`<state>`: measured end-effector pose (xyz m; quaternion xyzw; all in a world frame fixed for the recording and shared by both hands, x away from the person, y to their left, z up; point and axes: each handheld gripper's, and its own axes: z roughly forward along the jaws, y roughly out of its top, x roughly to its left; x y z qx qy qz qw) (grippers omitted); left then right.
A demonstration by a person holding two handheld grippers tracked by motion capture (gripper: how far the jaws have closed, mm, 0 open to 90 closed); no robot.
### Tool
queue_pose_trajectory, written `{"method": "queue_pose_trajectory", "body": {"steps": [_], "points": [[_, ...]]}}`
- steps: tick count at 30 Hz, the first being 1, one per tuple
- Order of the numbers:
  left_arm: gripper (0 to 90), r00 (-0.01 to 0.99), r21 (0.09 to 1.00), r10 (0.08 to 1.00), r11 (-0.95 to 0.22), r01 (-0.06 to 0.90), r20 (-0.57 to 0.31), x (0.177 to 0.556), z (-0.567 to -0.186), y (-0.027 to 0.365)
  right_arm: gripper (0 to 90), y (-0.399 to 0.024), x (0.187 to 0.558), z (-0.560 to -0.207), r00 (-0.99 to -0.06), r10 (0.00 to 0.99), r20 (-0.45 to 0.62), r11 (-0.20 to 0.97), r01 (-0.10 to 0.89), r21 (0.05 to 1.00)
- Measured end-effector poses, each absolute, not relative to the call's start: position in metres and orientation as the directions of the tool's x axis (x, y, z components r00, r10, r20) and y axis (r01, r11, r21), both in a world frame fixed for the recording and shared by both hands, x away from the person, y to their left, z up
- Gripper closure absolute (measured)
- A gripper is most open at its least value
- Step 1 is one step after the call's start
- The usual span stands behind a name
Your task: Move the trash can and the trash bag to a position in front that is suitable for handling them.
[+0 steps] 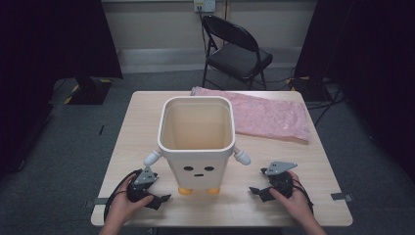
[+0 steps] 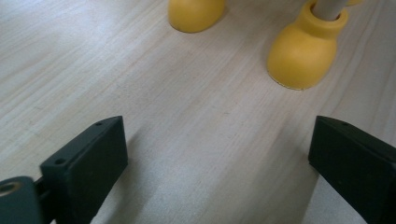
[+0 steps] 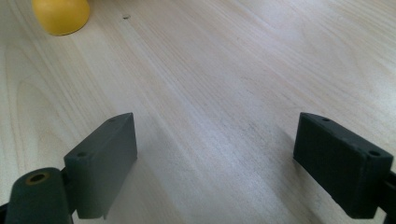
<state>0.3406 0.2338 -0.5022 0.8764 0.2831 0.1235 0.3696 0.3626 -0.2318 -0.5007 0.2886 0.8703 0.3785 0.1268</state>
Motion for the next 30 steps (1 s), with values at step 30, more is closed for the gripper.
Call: {"method": "queue_pose_trajectory", "body": {"steps": [30], "points": [[16.9,0.799,0.659,0.599,-0.578,0.481,-0.057,0.333,-0.401,0.249,13.6,-0.193,0.362,-0.405,-0.9,0.434,-0.035,0.645,0.283,0.71]]}}
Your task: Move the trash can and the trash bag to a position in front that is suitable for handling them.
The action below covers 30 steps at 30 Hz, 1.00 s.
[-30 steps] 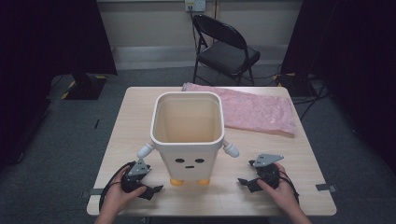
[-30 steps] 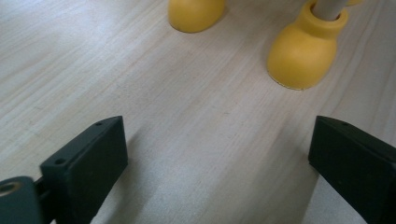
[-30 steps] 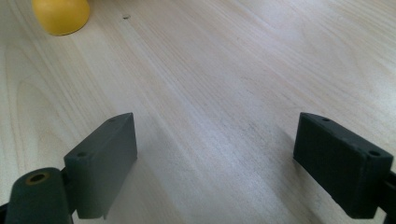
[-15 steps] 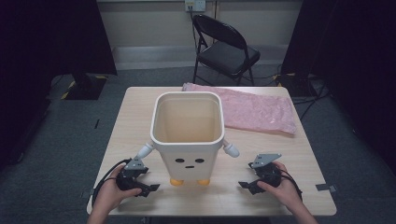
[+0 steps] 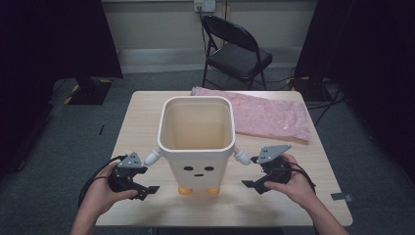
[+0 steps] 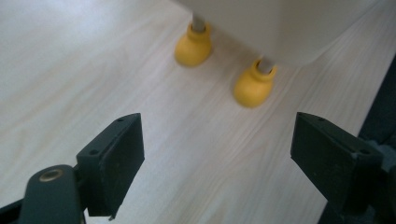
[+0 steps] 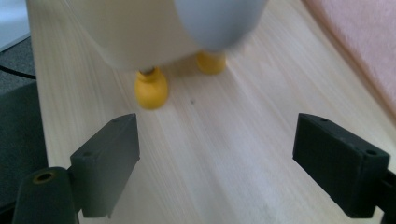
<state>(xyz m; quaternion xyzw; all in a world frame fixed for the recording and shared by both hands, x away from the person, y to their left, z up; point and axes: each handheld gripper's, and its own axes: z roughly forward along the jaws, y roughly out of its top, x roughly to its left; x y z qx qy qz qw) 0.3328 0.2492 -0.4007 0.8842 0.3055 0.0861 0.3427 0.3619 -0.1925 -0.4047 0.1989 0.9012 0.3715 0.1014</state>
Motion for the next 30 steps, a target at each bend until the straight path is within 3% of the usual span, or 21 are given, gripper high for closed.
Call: {"method": "queue_pose_trajectory", "body": {"steps": [15,18,19,21,22,24,28,30], "points": [[17.9,0.828,0.691,0.561,-0.604,0.397,0.015,0.332,-0.339,0.246,14.7,-0.164,0.362,-0.341,-0.911,0.403,-0.085,0.642,0.216,0.735],[19.1,0.831,0.705,0.556,-0.59,0.392,0.003,0.339,-0.33,0.242,26.6,-0.158,0.371,-0.338,-0.902,0.418,-0.11,0.652,0.213,0.727],[19.1,0.831,0.7,0.556,-0.6,0.387,0.017,0.344,-0.327,0.239,34.3,-0.155,0.376,-0.337,-0.905,0.41,-0.113,0.653,0.204,0.729],[20.5,0.829,0.701,0.559,-0.6,0.385,0.024,0.346,-0.326,0.237,36.5,-0.155,0.377,-0.337,-0.904,0.413,-0.113,0.65,0.206,0.732],[21.8,0.83,0.704,0.557,-0.601,0.378,0.03,0.349,-0.324,0.234,42.2,-0.153,0.381,-0.336,-0.9,0.422,-0.11,0.637,0.208,0.742],[22.1,0.833,0.712,0.552,-0.598,0.369,0.032,0.352,-0.322,0.23,42.3,-0.153,0.382,-0.336,-0.9,0.423,-0.1,0.632,0.214,0.745],[28.2,0.838,0.713,0.542,-0.612,0.341,0.065,0.361,-0.318,0.221,52.3,-0.152,0.384,-0.334,-0.917,0.392,-0.066,0.641,0.221,0.735],[30.4,0.834,0.716,0.548,-0.605,0.349,0.057,0.364,-0.319,0.22,52.0,-0.15,0.383,-0.333,-0.916,0.392,-0.088,0.652,0.208,0.729]]}}
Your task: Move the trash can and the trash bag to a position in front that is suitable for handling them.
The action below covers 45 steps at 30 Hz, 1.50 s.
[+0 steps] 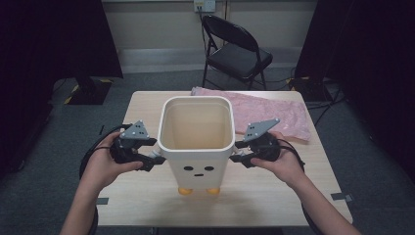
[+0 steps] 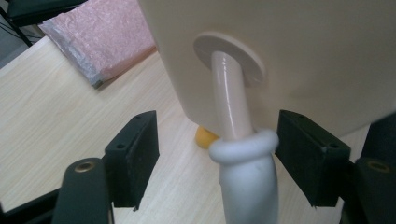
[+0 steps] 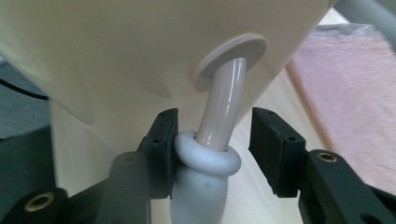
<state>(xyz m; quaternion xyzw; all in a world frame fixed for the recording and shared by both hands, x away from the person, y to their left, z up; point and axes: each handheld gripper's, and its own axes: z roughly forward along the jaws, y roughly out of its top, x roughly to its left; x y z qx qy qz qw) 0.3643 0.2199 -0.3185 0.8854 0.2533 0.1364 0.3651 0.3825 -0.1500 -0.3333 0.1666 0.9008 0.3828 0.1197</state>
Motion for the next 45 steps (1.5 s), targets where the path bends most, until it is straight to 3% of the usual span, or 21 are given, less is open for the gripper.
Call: {"method": "queue_pose_trajectory", "body": {"steps": [9,14,25,29,39,45], "points": [[37.1,0.846,0.72,0.529,-0.611,0.327,0.065,0.374,-0.318,0.217,57.8,-0.149,0.386,-0.326,-0.93,0.362,-0.067,0.643,0.197,0.74],[62.7,0.864,0.707,0.501,-0.629,0.325,0.049,0.372,-0.314,0.213,62.9,-0.149,0.39,-0.325,-0.928,0.371,-0.026,0.626,0.229,0.745],[63.5,0.82,0.7,0.556,-0.64,0.318,0.135,0.385,-0.308,0.196,63.2,-0.158,0.401,-0.324,-0.918,0.396,-0.033,0.592,0.228,0.773],[63.4,0.811,0.716,0.563,-0.631,0.299,0.157,0.405,-0.306,0.183,63.5,-0.167,0.408,-0.32,-0.898,0.429,-0.1,0.601,0.201,0.774],[63.2,0.832,0.742,0.539,-0.609,0.279,0.129,0.457,-0.306,0.136,64.2,-0.211,0.423,-0.321,-0.827,0.558,-0.065,0.532,0.297,0.793],[62.8,0.844,0.761,0.525,-0.591,0.267,0.112,0.47,-0.309,0.12,64.4,-0.23,0.42,-0.327,-0.792,0.608,-0.052,0.5,0.331,0.801]]}}
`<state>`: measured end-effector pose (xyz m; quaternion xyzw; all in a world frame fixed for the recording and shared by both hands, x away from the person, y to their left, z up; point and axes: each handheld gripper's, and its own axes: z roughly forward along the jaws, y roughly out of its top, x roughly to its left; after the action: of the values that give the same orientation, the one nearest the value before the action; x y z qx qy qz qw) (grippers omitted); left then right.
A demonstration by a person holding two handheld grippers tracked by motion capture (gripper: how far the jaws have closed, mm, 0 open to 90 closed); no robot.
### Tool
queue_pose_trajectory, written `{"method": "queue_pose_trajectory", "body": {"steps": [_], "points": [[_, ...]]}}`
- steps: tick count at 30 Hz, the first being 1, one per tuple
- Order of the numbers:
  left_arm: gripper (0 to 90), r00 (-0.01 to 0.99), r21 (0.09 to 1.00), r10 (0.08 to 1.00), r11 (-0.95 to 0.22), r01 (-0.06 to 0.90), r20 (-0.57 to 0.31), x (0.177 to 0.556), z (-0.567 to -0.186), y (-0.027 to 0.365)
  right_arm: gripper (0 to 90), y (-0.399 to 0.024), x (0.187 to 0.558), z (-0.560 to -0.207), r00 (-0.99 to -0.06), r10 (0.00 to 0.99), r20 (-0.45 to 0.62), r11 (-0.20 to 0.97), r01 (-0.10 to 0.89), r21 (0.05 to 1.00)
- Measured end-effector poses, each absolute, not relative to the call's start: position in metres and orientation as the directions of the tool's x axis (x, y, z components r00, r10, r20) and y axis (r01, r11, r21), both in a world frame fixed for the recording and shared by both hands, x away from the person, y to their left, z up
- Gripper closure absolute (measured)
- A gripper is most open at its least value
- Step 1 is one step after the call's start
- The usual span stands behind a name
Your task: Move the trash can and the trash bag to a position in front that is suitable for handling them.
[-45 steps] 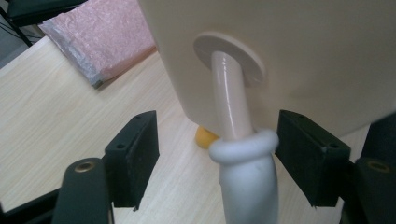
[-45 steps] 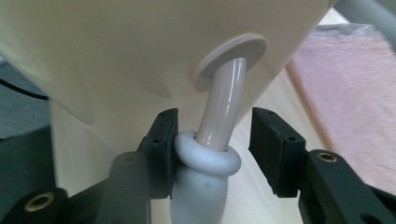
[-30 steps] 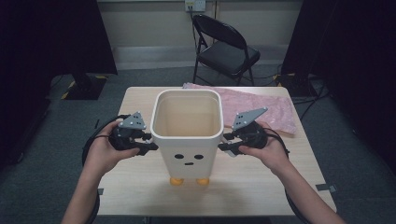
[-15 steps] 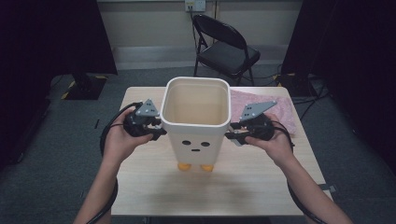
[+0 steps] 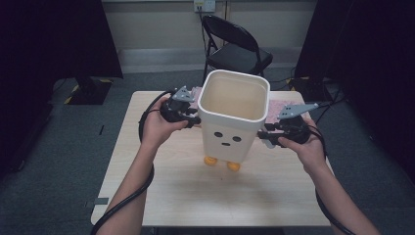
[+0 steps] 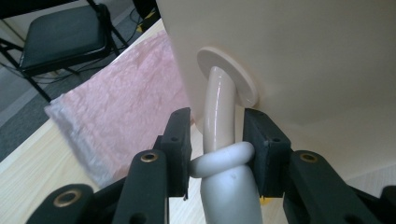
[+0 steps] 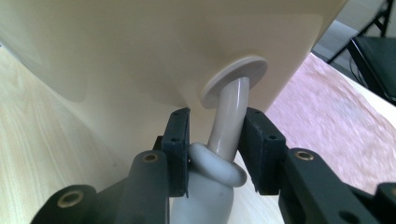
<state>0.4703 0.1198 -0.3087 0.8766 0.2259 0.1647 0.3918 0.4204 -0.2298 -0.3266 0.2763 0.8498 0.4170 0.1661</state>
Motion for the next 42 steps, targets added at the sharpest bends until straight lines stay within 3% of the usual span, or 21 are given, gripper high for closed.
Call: {"method": "queue_pose_trajectory", "body": {"steps": [4,11,26,27,29,30,31,33,35,37,42], "points": [[62.2,0.836,0.769,0.537,-0.58,0.268,0.113,0.479,-0.308,0.107,64.2,-0.239,0.415,-0.33,-0.763,0.646,-0.019,0.462,0.371,0.806],[61.8,0.829,0.768,0.55,-0.573,0.287,0.1,0.491,-0.319,0.089,64.2,-0.243,0.408,-0.328,-0.712,0.7,-0.053,0.467,0.4,0.789],[61.4,0.826,0.783,0.558,-0.548,0.293,0.082,0.502,-0.325,0.086,64.3,-0.248,0.398,-0.341,-0.647,0.76,0.061,0.316,0.449,0.836],[61.3,0.826,0.781,0.558,-0.549,0.298,0.077,0.502,-0.325,0.087,61.6,-0.249,0.398,-0.342,-0.652,0.755,0.063,0.31,0.441,0.842],[59.9,0.805,0.784,0.593,-0.507,0.358,0.017,0.503,-0.325,0.092,41.9,-0.249,0.398,-0.343,-0.645,0.764,0.02,0.331,0.419,0.846],[52.0,0.805,0.784,0.593,-0.507,0.358,0.017,0.503,-0.325,0.092,41.9,-0.249,0.398,-0.343,-0.645,0.764,0.02,0.331,0.419,0.846],[41.7,0.781,0.782,0.624,-0.505,0.365,0.038,0.503,-0.324,0.098,31.5,-0.252,0.396,-0.346,-0.637,0.77,-0.012,0.341,0.396,0.852],[34.1,0.77,0.759,0.638,-0.508,0.407,0.015,0.502,-0.324,0.103,24.2,-0.257,0.393,-0.353,-0.645,0.764,-0.006,0.34,0.396,0.853],[27.6,0.767,0.742,0.642,-0.518,0.425,0.008,0.5,-0.324,0.108,18.3,-0.262,0.389,-0.365,-0.662,0.749,-0.018,0.369,0.394,0.842],[27.1,0.767,0.743,0.642,-0.511,0.432,-0.004,0.498,-0.324,0.112,17.3,-0.265,0.387,-0.37,-0.666,0.746,-0.02,0.378,0.399,0.836],[23.3,0.761,0.723,0.647,-0.498,0.48,-0.06,0.493,-0.317,0.123,14.8,-0.283,0.375,-0.434,-0.651,0.759,0.024,0.389,0.482,0.785]]}}
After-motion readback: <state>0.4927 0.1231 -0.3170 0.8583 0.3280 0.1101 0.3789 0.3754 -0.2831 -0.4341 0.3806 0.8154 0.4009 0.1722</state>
